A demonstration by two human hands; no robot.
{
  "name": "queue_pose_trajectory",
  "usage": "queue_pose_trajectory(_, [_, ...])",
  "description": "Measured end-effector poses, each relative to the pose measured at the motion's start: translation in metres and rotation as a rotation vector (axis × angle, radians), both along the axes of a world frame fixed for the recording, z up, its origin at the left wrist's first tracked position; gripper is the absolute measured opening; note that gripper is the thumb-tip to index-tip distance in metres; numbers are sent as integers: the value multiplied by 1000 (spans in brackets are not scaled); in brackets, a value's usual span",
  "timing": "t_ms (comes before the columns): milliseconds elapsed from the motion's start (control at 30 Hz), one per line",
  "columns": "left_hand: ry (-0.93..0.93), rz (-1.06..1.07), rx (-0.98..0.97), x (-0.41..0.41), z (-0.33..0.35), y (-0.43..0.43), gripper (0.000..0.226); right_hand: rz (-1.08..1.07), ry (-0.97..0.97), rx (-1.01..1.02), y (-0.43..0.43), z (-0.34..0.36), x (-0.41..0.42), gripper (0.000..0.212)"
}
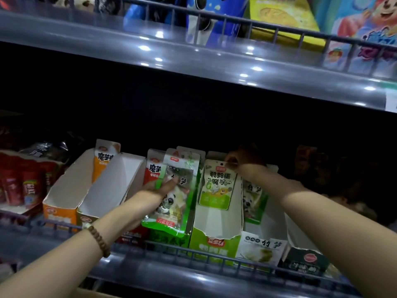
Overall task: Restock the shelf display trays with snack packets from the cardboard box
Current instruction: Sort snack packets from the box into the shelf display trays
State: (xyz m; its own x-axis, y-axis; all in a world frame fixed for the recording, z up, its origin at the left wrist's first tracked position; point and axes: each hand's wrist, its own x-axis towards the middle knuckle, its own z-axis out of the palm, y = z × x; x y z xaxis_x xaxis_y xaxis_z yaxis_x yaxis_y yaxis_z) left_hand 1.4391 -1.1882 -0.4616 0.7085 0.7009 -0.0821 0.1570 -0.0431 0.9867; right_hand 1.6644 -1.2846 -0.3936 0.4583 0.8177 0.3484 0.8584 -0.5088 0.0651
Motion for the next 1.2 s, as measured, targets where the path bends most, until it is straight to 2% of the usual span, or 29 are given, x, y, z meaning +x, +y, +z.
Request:
queue_pose_trajectory(67, [-4,-14,4,-1,1,-2,25,-10,-17,29,6,-4,4,18])
queue_pose_trajectory(200, [-30,-10,22,-1,5,-8,10,-11,-80,35,11,-6,3,19])
queue_pose_trajectory(300, [-56,-12,16,-1,7,-12,12,-3,-132,1,9,-8,-2,25])
queue_pose_trajectory(367, [-69,-9,28,-3,10,-15,15,40,-89,61,5,-9,-6,29])
queue_pose_trajectory(400, [-71,-6,34,-5,13,-18,16,69,32,159,2,-9,-11,28])
queue_pose_trajectory(433, [-64,-13,45,-5,14,-19,19,110,232,291,-2,-8,-20,25])
queue_pose_trajectory(500, [-50,-52,77,-4,19,-26,40,232,735,493,-12,-3,-41,19])
queue_pose_trajectory(567, [-43,-99,116,-1,24,-34,66,325,1089,506,-27,2,-55,18])
queue_pose_trajectory(600, [-33,-122,145,2,25,-39,69,349,1150,466,-37,2,-56,19])
queue_pose_trajectory(733, [-24,-190,257,23,31,-69,28,355,1221,446,-82,6,-42,25])
queue_pose_trajectory(833, [-119,-182,375,42,33,-86,10,263,1189,577,-114,19,-21,19])
queue_pose_trajectory(867, [-137,-173,423,47,33,-90,10,211,1160,635,-123,23,-11,23])
queue_pose_trajectory(900, [-126,-183,467,52,30,-92,17,152,1135,689,-131,28,-3,32])
queue_pose_trajectory(967, [-7,-261,563,59,20,-95,49,42,1060,751,-142,34,13,57])
queue_pose_trajectory(1000, [71,-307,618,63,14,-95,64,3,1042,774,-146,36,20,58])
queue_pose_trajectory(1100, [190,-389,678,72,2,-96,86,-43,1010,821,-145,36,32,32])
queue_pose_trajectory(1200, [189,-411,661,75,-2,-97,94,45,1008,759,-128,31,33,36])
